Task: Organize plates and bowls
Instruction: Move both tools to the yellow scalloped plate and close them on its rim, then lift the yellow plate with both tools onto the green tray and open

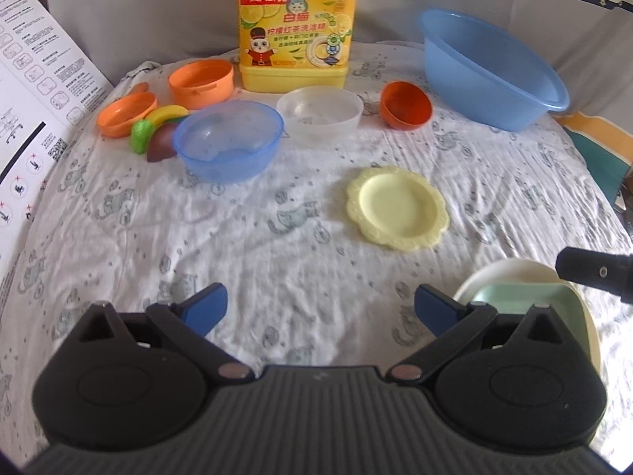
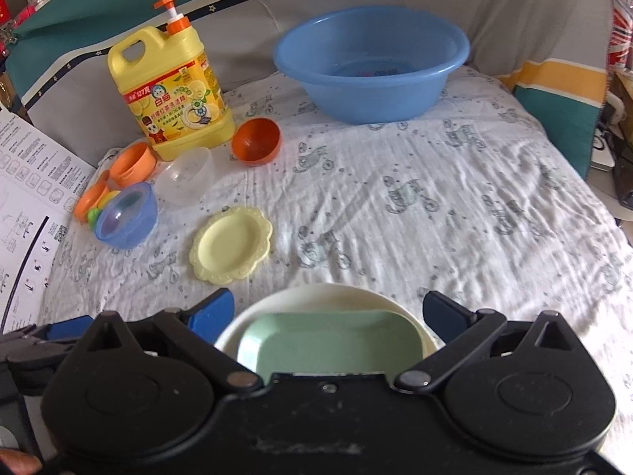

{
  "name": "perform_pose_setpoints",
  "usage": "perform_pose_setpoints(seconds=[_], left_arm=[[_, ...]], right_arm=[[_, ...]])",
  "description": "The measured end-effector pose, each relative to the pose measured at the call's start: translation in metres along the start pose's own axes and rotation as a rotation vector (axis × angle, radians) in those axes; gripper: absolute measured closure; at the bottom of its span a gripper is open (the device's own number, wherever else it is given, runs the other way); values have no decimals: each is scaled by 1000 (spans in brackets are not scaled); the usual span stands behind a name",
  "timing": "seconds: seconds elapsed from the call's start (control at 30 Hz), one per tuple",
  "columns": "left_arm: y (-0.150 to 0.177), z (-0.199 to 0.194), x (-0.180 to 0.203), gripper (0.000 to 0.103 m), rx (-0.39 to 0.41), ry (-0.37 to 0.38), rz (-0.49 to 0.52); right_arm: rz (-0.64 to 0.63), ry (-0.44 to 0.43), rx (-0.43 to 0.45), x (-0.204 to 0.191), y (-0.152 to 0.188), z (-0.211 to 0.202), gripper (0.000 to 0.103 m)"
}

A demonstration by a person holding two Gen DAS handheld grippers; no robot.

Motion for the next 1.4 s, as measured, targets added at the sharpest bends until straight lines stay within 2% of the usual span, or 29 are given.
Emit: perform_pose_setpoints(seconds=[0.2, 0.3, 0.4, 0.47, 0.57, 0.63, 0.7, 0.73, 0.83, 0.87, 0.93, 1.03, 1.4], left_arm=[[-13, 21, -1, 0, -8, 5, 7], [-20, 31, 0, 0, -11, 17, 8], [-28, 40, 2, 1, -6, 40, 8], [-33, 46, 6, 5, -3, 62, 9], [-38, 56, 13, 17, -9, 100, 12], [-40, 64, 18, 29, -22, 124, 14], [-41, 70, 23, 37, -36, 148, 15], [-41, 73, 26, 42, -41, 158, 18], [-41, 80, 32, 50, -47, 176, 27], [-42, 80, 33, 53, -43, 179, 34], [-43, 82, 35, 67, -37, 181, 40], [-44, 85, 34, 76, -29, 162, 45], [-43, 70, 23, 78, -30, 126, 29]], right_arm=[[5, -52, -41, -22, -15, 34, 2], [8, -69, -56, -31, -23, 51, 13], [31, -87, -73, -34, -32, 71, 18], [43, -100, -79, -36, -37, 82, 27], [41, -119, -87, -41, -44, 98, 36], [40, -136, -95, -44, -47, 109, 44], [46, -151, -110, -46, -48, 120, 57], [50, -158, -119, -46, -49, 124, 59], [58, -169, -138, -47, -47, 138, 68], [61, -173, -144, -49, -44, 140, 69], [49, -178, -124, -52, -43, 141, 69], [32, -169, -108, -55, -43, 143, 69], [54, -197, -112, -58, -37, 123, 70]])
Point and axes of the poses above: each gripper's, at about its wrist camera, not at the fingertips, and z roughly the way its jaws point, x to its right, y to its underside, the point moved 8 cm from there along z, roughly the way its jaws point, and after that the axes turned 1 degree about -y, right-handed, at the moved point
